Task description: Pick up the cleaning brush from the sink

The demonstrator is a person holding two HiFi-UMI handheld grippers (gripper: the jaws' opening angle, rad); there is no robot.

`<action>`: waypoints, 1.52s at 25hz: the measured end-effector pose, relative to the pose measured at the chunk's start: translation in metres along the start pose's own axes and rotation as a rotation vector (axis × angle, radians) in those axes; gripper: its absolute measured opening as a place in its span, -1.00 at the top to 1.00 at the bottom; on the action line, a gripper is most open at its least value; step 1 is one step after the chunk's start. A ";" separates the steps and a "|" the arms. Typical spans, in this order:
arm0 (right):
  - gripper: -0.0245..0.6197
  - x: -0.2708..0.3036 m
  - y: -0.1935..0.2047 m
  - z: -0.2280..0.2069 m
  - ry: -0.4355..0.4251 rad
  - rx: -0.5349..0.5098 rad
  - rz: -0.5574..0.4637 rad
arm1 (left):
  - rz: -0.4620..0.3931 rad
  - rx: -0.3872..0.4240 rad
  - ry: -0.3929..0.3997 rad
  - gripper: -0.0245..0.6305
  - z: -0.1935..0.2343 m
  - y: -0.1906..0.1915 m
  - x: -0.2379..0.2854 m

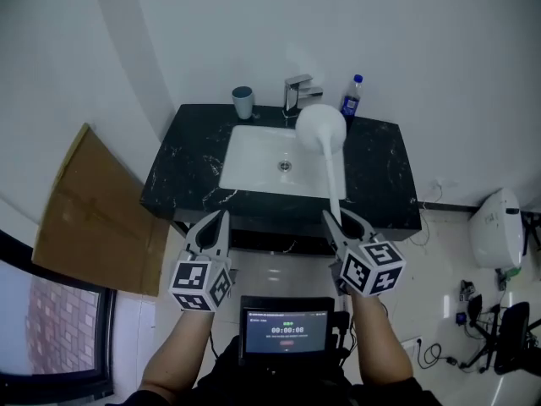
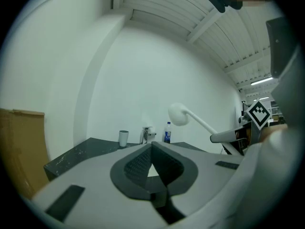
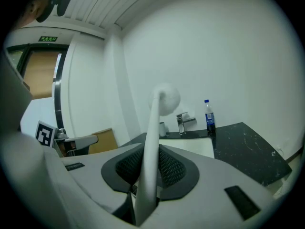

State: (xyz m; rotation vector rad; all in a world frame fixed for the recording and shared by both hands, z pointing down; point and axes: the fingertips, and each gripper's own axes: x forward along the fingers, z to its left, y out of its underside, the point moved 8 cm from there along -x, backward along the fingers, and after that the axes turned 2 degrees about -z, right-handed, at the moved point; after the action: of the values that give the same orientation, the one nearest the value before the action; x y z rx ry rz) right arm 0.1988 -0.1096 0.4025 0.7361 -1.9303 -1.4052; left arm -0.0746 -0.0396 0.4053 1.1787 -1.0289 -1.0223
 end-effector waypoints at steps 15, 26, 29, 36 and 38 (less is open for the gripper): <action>0.69 -0.109 -0.002 0.010 0.005 -0.074 -0.133 | -0.024 -0.023 -0.004 0.93 -0.077 -0.003 -0.071; 0.69 -0.122 0.007 0.034 0.064 -0.116 -0.141 | -0.096 0.047 -0.001 0.93 -0.063 -0.012 -0.095; 0.69 -0.129 0.009 0.037 0.079 -0.110 -0.144 | -0.095 -0.026 -0.032 0.93 -0.058 -0.010 -0.093; 0.69 -0.142 -0.011 0.047 0.088 -0.131 -0.218 | -0.130 -0.051 -0.005 0.93 -0.061 -0.030 -0.097; 0.69 -0.141 -0.020 0.051 0.080 -0.146 -0.261 | -0.178 0.010 0.028 0.93 -0.067 -0.041 -0.097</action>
State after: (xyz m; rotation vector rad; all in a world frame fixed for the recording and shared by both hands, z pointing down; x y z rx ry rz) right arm 0.2525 0.0207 0.3482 0.9853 -1.6959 -1.6264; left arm -0.0341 0.0644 0.3502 1.3070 -0.9207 -1.1368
